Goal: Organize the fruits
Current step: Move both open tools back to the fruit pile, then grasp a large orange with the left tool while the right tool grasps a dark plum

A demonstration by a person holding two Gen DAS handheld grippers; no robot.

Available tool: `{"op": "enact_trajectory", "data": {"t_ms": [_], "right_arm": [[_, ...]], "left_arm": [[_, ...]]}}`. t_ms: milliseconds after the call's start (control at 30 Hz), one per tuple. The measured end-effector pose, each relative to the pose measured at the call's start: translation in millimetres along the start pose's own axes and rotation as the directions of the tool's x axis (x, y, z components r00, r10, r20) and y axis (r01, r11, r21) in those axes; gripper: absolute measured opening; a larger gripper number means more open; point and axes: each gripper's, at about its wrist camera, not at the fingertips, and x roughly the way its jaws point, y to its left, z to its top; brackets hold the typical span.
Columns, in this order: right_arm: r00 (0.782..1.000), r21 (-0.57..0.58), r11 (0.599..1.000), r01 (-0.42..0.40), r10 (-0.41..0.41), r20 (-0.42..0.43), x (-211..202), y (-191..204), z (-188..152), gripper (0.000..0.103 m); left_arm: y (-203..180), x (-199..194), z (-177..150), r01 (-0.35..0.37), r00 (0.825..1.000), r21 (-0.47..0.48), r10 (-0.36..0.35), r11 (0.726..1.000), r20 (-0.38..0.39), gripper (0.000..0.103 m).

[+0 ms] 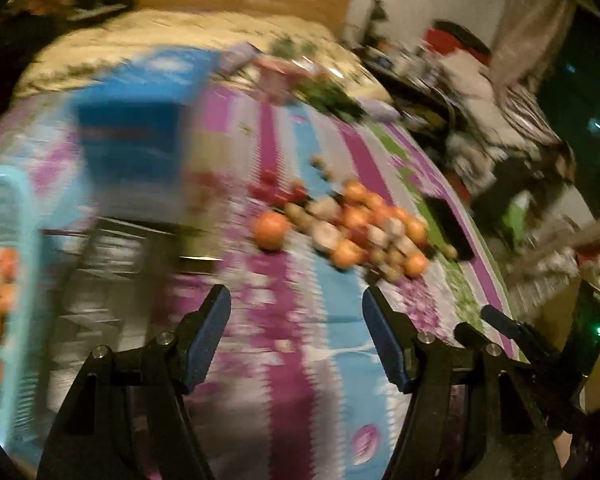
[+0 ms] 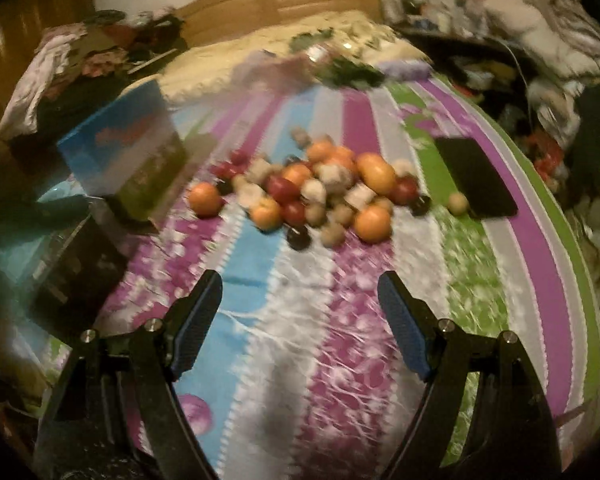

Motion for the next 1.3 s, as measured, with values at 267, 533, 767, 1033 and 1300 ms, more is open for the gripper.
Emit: {"op": "enact_trajectory", "data": {"t_ms": [267,533,767,1033,1300], "right_arm": [[0.999,0.049,0.999,0.008,-0.006,-0.036,4,-40,-18,0.076],[0.997,0.115,0.993,0.018,-0.009,-0.08,18,-72,-29,0.075],[0.995,0.113,0.993,-0.014,0.025,-0.099,33,-68,-29,0.065],[0.986,0.081,0.991,-0.106,0.115,-0.117,73,-33,-12,0.049],[0.988,0.01,0.997,-0.082,0.082,-0.13,120,-5,12,0.043]], "left_arm": [[-20,118,-4,0.098,0.987,-0.02,-0.1,0.995,-0.123,0.051],[-33,167,0,0.088,0.989,0.005,-0.087,0.996,-0.121,0.045],[-39,178,8,0.054,0.996,0.062,-0.05,0.997,-0.072,0.044],[-19,139,-5,0.029,0.999,0.027,-0.029,0.999,-0.014,0.037],[14,116,-14,-0.006,1.0,-0.059,0.006,0.998,-0.008,0.037]]}}
